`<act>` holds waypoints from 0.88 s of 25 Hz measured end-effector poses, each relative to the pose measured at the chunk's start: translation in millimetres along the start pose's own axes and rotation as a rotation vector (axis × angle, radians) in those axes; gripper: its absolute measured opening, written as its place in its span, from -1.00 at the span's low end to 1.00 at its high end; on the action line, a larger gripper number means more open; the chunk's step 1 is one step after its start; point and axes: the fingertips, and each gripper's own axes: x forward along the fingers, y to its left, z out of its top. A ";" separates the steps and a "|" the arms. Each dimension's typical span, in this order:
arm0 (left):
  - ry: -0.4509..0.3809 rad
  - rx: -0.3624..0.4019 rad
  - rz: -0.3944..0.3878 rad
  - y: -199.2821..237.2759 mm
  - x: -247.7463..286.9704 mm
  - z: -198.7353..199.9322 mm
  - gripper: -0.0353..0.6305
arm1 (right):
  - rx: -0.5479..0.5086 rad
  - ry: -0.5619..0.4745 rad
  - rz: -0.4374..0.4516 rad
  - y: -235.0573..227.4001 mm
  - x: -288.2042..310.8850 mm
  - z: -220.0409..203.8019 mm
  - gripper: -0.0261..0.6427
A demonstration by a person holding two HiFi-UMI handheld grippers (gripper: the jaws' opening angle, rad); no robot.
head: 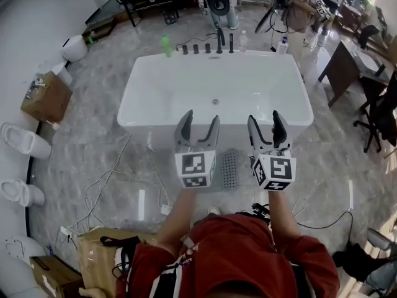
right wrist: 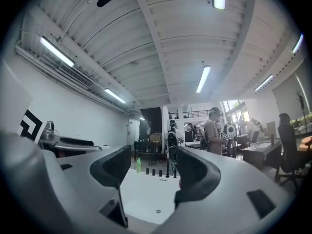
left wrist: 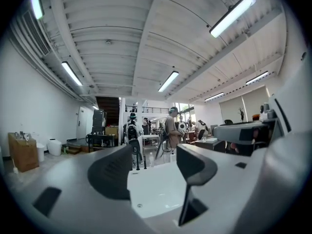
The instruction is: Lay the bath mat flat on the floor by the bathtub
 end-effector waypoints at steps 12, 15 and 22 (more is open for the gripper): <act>-0.012 0.044 -0.025 -59.6 4.2 6.0 -0.61 | 0.017 -0.036 0.021 -40.4 -16.9 2.3 -0.53; -0.018 0.031 -0.025 -66.2 4.3 4.9 -0.72 | 0.021 -0.034 0.017 -44.1 -19.0 -0.1 -0.79; -0.056 0.012 -0.028 -78.6 0.0 10.4 -0.85 | 0.015 -0.013 0.020 -44.2 -24.2 -8.7 -0.89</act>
